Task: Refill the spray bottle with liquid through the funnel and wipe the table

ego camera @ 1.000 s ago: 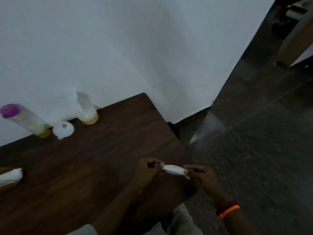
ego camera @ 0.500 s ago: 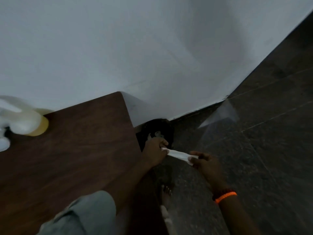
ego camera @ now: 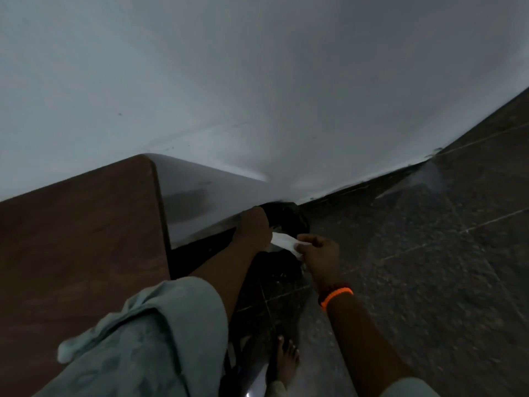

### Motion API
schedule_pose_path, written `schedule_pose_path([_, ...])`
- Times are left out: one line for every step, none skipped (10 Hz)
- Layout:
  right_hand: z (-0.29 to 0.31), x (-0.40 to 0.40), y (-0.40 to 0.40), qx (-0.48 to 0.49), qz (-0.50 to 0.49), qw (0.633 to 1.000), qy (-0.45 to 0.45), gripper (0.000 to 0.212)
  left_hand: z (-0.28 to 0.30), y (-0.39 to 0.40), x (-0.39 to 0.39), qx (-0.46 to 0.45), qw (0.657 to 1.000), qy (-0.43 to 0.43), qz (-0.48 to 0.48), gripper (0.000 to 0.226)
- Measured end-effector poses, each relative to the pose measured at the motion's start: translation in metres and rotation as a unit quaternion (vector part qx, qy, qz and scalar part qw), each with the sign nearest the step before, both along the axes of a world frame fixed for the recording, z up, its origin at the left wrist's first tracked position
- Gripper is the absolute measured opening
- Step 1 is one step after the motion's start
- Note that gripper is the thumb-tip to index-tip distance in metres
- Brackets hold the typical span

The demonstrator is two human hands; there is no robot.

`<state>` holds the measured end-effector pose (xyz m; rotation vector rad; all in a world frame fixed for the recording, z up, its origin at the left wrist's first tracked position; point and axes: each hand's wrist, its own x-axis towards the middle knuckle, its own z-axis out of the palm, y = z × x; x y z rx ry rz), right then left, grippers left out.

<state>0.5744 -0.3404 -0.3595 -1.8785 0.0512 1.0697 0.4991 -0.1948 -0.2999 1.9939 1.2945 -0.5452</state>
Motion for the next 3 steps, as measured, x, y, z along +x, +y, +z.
schedule_pose_path([-0.046, 0.008, 0.019, -0.007, 0.003, 1.0, -0.004, 0.021, -0.036, 0.004, 0.006, 0.007, 1.0, 0.021, 0.02, 0.042])
schedule_pose_path([-0.081, 0.01, 0.033, -0.043, 0.077, 0.996, -0.015, 0.04, -0.06, 0.007, 0.007, 0.012, 0.998, 0.04, 0.041, 0.045])
schedule_pose_path([-0.112, 0.006, 0.035, -0.067, 0.152, 0.985, -0.038, 0.037, -0.082, 0.011, -0.001, 0.002, 0.997, 0.071, 0.037, 0.042])
